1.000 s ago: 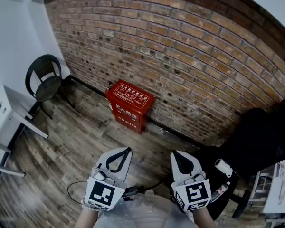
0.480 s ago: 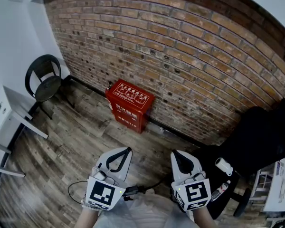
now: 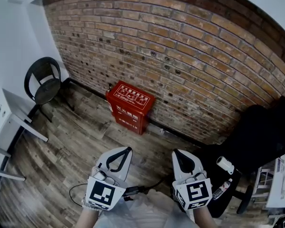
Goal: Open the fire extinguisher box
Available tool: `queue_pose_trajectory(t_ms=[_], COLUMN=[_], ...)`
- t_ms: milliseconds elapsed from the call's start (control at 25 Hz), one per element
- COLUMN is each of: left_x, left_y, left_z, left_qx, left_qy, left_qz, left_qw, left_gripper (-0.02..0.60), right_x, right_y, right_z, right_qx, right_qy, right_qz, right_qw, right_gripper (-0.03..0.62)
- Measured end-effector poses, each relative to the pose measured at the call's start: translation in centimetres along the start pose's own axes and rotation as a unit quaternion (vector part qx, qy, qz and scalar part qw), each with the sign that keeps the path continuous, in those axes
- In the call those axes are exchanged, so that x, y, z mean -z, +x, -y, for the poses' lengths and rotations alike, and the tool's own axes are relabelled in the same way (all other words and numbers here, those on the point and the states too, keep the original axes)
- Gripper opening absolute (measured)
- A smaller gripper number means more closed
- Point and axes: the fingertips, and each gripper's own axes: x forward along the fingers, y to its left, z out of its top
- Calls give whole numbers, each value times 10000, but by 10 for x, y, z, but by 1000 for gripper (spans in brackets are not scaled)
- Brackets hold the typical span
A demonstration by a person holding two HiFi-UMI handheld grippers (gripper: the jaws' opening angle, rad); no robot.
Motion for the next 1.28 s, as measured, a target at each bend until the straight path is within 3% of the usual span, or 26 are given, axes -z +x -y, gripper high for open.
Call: queue_pose_trajectory(t_ms=[680, 1000, 1280], left_x=[8, 17, 21], left_y=[2, 42, 106], left_z=[-28, -62, -111], left_qx=[-77, -158, -291], left_qy=[-36, -54, -115], left_qz=[67, -17, -178], left_qw=[9999, 9999, 9994], left_gripper=[-3, -3, -3], right_x=[0, -4, -14], right_y=[21, 83, 157], right_z=[-1, 23, 59], right_qx=[126, -62, -285], right_qy=[-90, 83, 45], right_qz=[-44, 34, -31], right_qw=[9999, 9999, 9996], right_gripper=[8, 8, 8])
